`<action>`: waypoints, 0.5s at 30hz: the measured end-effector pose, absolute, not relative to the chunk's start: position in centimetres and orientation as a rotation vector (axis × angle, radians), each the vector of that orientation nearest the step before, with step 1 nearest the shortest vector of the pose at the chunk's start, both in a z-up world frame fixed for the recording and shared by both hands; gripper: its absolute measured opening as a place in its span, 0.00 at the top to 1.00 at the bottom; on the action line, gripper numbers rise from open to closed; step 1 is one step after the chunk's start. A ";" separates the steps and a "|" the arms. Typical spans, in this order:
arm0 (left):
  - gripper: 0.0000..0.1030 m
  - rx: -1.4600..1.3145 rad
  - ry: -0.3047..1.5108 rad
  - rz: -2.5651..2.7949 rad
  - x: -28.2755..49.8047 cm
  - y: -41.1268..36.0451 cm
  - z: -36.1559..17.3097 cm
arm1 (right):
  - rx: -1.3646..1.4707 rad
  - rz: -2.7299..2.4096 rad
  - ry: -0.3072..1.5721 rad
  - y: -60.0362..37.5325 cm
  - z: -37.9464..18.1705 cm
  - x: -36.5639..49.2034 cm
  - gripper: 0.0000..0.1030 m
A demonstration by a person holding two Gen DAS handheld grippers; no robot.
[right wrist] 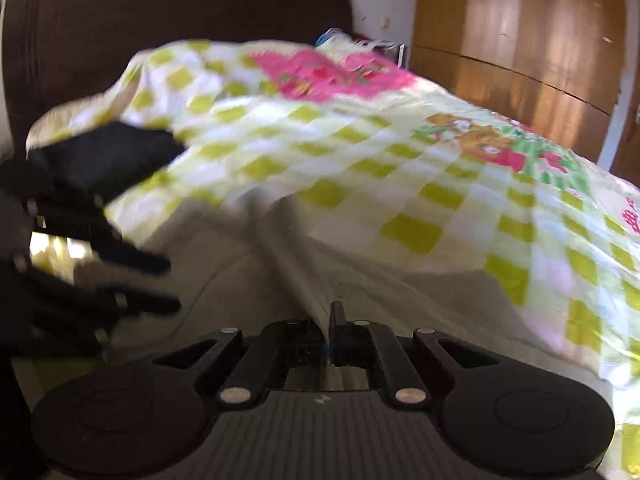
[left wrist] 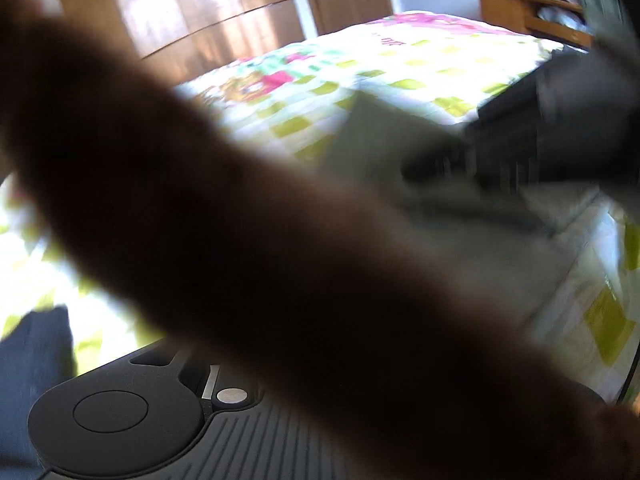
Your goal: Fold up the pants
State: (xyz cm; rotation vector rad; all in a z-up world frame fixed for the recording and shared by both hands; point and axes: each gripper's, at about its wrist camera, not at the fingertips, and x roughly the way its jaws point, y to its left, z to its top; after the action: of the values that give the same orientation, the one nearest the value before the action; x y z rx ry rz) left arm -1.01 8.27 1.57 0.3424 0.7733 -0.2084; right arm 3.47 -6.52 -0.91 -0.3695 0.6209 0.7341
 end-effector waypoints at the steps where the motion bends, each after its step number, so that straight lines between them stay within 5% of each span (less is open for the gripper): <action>1: 0.75 0.329 0.779 -0.209 -1.3 8.6 1.5 | -0.407 0.735 0.635 -6.1 -1.9 2.8 0.80; 15: 0.74 0.253 0.744 -0.242 -2.6 10.9 0.6 | -0.584 0.761 0.579 -2.5 -1.2 1.2 0.73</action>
State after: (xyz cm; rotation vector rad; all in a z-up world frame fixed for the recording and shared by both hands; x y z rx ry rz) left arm -2.57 10.92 0.59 0.2528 0.7438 -0.2423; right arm 1.18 -2.47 -1.23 -0.5838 0.5792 0.7611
